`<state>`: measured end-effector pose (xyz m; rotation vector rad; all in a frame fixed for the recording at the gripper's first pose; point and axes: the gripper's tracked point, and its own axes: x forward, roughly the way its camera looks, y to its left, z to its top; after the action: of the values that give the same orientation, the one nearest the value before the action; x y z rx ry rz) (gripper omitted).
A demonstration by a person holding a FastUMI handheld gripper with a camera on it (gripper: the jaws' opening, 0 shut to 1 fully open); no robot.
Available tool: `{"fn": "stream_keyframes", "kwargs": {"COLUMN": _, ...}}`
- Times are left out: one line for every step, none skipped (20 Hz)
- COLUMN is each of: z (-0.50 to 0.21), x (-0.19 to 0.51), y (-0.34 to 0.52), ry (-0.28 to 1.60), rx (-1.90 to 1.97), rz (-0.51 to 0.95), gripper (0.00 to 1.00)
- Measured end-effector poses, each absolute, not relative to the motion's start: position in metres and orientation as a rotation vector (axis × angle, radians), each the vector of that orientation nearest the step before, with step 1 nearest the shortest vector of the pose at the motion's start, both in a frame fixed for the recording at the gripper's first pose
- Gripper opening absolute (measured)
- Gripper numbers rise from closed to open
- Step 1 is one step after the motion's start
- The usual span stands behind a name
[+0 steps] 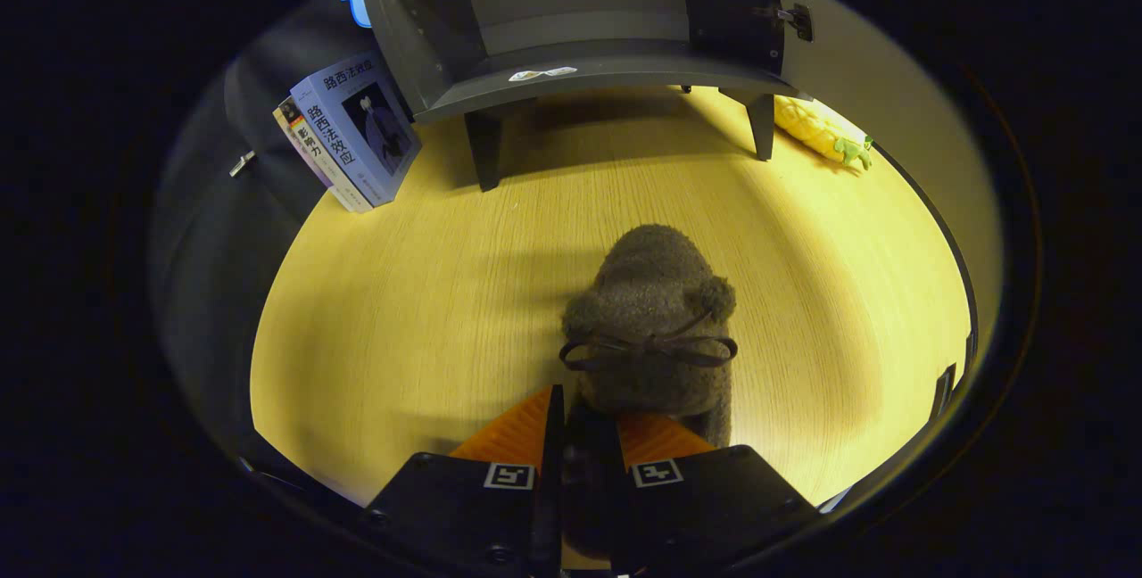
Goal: Open the shoe cabinet door, grab the shoes and put them into the shoe cabinet, then close the shoe cabinet door.
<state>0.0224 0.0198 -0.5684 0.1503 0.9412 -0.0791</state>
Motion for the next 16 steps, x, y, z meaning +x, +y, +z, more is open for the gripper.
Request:
{"fn": "stream_keyframes", "kwargs": {"z": -0.571, "x": 0.027, "y": 0.018, "ry": 0.927, "rx": 0.148, "rz": -0.082, "gripper": 0.25}}
{"fn": "stream_keyframes", "kwargs": {"z": -0.572, "x": 0.031, "y": 0.017, "ry": 0.916, "rx": 0.146, "rz": -0.082, "gripper": 0.25}}
{"fn": "stream_keyframes", "kwargs": {"z": -0.574, "x": 0.035, "y": 0.016, "ry": 0.904, "rx": 0.140, "rz": -0.082, "gripper": 0.25}}
{"fn": "stream_keyframes", "kwargs": {"z": -0.576, "x": 0.037, "y": 0.015, "ry": 0.891, "rx": 0.134, "rz": -0.081, "gripper": 0.26}}
{"fn": "stream_keyframes", "kwargs": {"z": -0.576, "x": 0.041, "y": 0.014, "ry": 0.875, "rx": 0.127, "rz": -0.082, "gripper": 0.26}}
{"fn": "stream_keyframes", "kwargs": {"z": -0.576, "x": 0.044, "y": 0.014, "ry": 0.856, "rx": 0.122, "rz": -0.082, "gripper": 0.27}}
{"fn": "stream_keyframes", "kwargs": {"z": -0.575, "x": 0.049, "y": 0.013, "ry": 0.834, "rx": 0.123, "rz": -0.085, "gripper": 0.27}}
{"fn": "stream_keyframes", "kwargs": {"z": -0.574, "x": 0.053, "y": 0.012, "ry": 0.809, "rx": 0.128, "rz": -0.086, "gripper": 0.27}}
{"fn": "stream_keyframes", "kwargs": {"z": -0.573, "x": 0.057, "y": 0.010, "ry": 0.784, "rx": 0.131, "rz": -0.090, "gripper": 0.27}}
{"fn": "stream_keyframes", "kwargs": {"z": -0.575, "x": 0.062, "y": 0.008, "ry": 0.762, "rx": 0.131, "rz": -0.097, "gripper": 0.26}}
{"fn": "stream_keyframes", "kwargs": {"z": -0.576, "x": 0.066, "y": 0.004, "ry": 0.742, "rx": 0.128, "rz": -0.111, "gripper": 0.26}}
{"fn": "stream_keyframes", "kwargs": {"z": -0.575, "x": 0.069, "y": 0.002, "ry": 0.720, "rx": 0.131, "rz": -0.116, "gripper": 0.25}}
{"fn": "stream_keyframes", "kwargs": {"z": -0.575, "x": 0.073, "y": -0.001, "ry": 0.701, "rx": 0.132, "rz": -0.119, "gripper": 0.23}}
{"fn": "stream_keyframes", "kwargs": {"z": -0.575, "x": 0.077, "y": -0.002, "ry": 0.684, "rx": 0.127, "rz": -0.118, "gripper": 0.23}}
{"fn": "stream_keyframes", "kwargs": {"z": -0.575, "x": 0.078, "y": -0.003, "ry": 0.678, "rx": 0.125, "rz": -0.114, "gripper": 0.23}}
{"fn": "stream_keyframes", "kwargs": {"z": -0.576, "x": 0.080, "y": -0.003, "ry": 0.675, "rx": 0.121, "rz": -0.112, "gripper": 0.24}}
